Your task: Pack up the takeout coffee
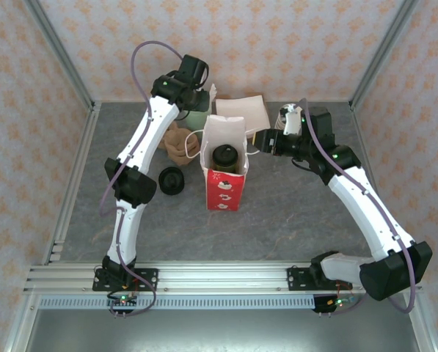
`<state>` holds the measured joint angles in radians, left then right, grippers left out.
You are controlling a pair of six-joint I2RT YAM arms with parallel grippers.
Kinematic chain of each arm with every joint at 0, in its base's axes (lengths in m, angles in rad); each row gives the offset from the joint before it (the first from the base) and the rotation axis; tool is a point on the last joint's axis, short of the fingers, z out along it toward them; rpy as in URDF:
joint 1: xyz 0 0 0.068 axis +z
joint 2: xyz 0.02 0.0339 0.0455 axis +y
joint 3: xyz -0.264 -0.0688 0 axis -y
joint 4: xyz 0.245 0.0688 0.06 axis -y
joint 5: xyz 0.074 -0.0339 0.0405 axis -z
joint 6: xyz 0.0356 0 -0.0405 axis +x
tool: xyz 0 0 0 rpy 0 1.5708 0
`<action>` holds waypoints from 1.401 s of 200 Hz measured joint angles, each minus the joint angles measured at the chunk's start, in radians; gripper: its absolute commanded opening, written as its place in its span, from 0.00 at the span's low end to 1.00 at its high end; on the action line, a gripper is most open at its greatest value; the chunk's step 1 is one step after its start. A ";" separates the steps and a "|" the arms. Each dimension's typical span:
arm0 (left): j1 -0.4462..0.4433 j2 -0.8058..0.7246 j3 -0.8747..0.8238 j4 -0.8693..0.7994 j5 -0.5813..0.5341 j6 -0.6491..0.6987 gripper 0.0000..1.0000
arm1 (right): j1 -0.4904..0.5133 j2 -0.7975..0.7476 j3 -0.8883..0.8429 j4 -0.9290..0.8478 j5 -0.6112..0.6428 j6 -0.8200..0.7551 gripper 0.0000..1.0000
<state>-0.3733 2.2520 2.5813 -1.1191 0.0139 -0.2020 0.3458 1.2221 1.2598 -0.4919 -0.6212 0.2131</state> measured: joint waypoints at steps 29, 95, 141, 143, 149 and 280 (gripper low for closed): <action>0.000 0.005 0.000 0.000 -0.001 -0.008 0.26 | 0.000 0.000 0.000 0.000 0.003 0.000 0.55; 0.000 0.013 0.008 -0.002 -0.023 -0.008 0.11 | 0.000 0.000 0.000 0.000 0.006 0.000 0.55; 0.000 0.013 0.038 -0.016 -0.048 -0.007 0.08 | 0.000 0.000 0.000 0.000 0.012 0.000 0.55; 0.000 0.013 0.038 -0.017 -0.049 -0.007 0.08 | 0.000 0.000 0.000 0.000 0.013 0.000 0.55; 0.000 0.012 0.038 -0.020 -0.051 -0.007 0.08 | 0.000 0.000 0.000 0.001 0.013 0.000 0.55; 0.000 -0.380 -0.039 -0.112 -0.030 -0.015 0.08 | 0.000 0.058 0.037 -0.014 0.036 -0.035 0.57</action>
<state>-0.3733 1.8717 2.5427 -1.2308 -0.0162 -0.2169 0.3458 1.2804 1.2972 -0.5064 -0.5854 0.1776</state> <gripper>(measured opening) 0.086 0.565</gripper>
